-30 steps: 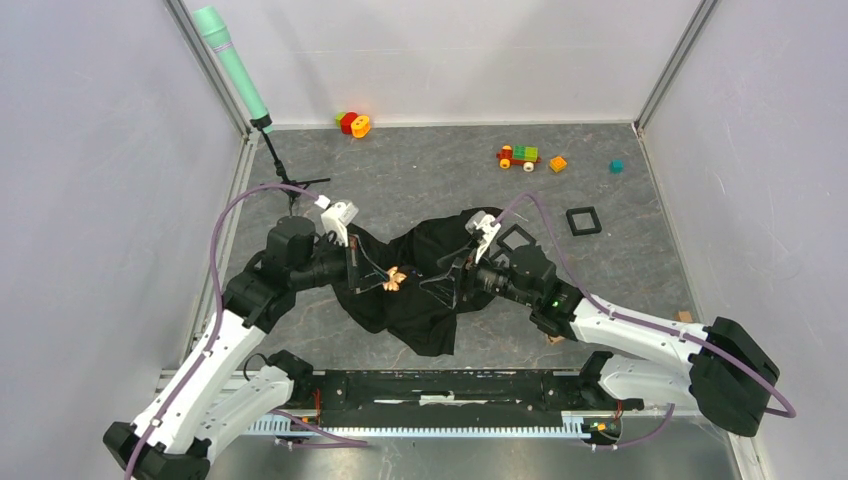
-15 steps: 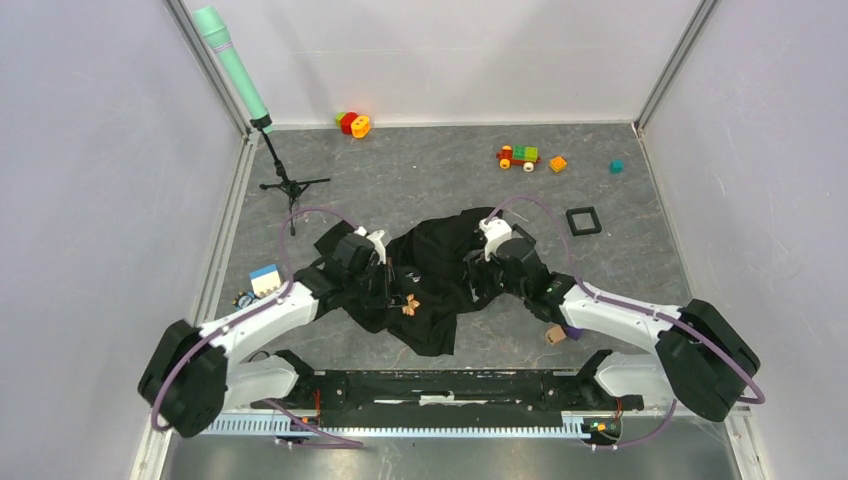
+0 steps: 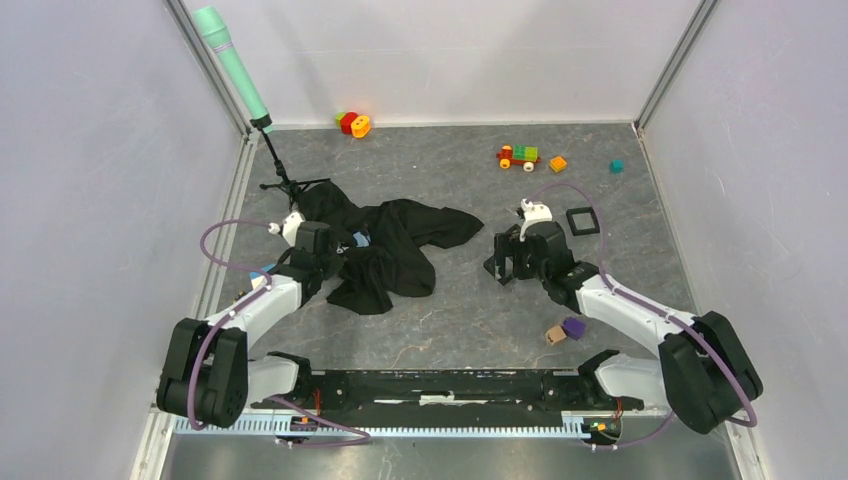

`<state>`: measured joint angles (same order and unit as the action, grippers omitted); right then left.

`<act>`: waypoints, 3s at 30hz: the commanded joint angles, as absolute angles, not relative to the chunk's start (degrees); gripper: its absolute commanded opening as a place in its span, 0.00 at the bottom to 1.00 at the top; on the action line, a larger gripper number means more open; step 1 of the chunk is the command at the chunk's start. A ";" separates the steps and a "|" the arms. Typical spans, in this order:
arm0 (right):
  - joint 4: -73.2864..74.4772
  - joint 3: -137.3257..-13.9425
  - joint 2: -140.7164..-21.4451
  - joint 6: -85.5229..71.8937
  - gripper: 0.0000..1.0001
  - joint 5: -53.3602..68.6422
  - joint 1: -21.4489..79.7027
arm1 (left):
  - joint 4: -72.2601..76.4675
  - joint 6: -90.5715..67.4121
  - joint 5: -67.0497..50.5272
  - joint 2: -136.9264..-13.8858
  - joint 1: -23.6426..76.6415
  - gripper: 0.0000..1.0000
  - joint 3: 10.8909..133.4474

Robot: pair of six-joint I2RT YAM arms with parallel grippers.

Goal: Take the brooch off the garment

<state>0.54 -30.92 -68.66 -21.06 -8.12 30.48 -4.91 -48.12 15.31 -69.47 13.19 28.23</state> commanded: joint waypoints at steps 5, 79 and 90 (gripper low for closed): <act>-1.93 -33.04 -72.94 -18.70 0.98 2.42 24.74 | 1.87 -40.05 -0.71 -60.43 14.12 0.02 30.55; 2.22 -45.95 -82.99 -19.89 0.70 20.20 34.35 | -8.91 -39.14 -18.01 -47.59 18.68 0.02 33.84; -6.38 -41.49 -79.97 -27.65 0.67 30.84 34.10 | 8.03 -44.82 -23.03 -56.66 28.92 0.02 30.71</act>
<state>-2.09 -42.13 -82.91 -24.80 26.37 34.22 -4.12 -39.51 -18.09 -55.13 28.67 32.69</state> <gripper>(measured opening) 0.737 0.045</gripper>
